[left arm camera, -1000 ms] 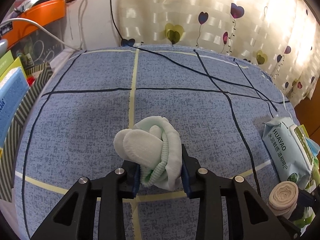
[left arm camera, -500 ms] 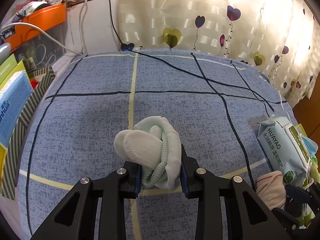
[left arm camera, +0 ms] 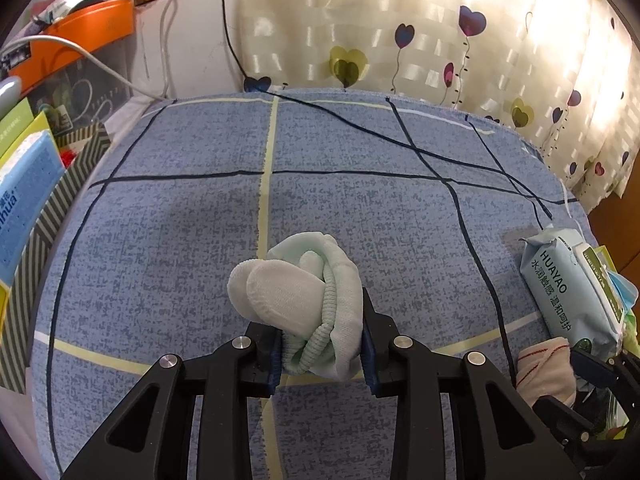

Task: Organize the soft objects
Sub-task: 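Lift and carry the white socks and beige sock over the white box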

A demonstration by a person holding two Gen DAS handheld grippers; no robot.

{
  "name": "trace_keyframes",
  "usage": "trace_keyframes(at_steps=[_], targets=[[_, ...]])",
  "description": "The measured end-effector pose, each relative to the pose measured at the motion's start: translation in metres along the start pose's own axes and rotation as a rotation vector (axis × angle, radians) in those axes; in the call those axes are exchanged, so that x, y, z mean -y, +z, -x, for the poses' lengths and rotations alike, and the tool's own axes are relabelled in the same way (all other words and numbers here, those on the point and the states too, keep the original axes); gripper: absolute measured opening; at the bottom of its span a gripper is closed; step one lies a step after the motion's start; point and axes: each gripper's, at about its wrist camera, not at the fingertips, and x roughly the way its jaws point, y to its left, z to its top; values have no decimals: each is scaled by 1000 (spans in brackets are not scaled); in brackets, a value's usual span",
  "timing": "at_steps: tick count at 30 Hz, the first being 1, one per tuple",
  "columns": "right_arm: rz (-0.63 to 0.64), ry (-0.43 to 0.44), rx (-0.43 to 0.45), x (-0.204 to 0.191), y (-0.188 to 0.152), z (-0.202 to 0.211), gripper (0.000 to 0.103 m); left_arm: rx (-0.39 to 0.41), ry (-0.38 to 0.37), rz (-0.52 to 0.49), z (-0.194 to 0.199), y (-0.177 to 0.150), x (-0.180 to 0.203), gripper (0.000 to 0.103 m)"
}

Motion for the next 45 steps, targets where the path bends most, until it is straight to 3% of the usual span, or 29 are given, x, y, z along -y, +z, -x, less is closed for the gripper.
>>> trace_keyframes(at_steps=[8, 10, 14, 24, 45], targets=[[-9, -26, -11, -3, 3, -8, 51, 3, 3, -10, 0, -2, 0, 30], [1, -42, -6, -4, 2, -8, 45, 8, 6, -22, 1, -2, 2, 30], [-5, -37, 5, -3, 0, -4, 43, 21, 8, -23, 8, -4, 4, 29], [-22, -17, 74, -1, 5, 23, 42, 72, 2, -45, 42, -6, 17, 29], [-52, -86, 173, 36, -12, 107, 42, 164, -116, -203, 123, -29, 104, 29]])
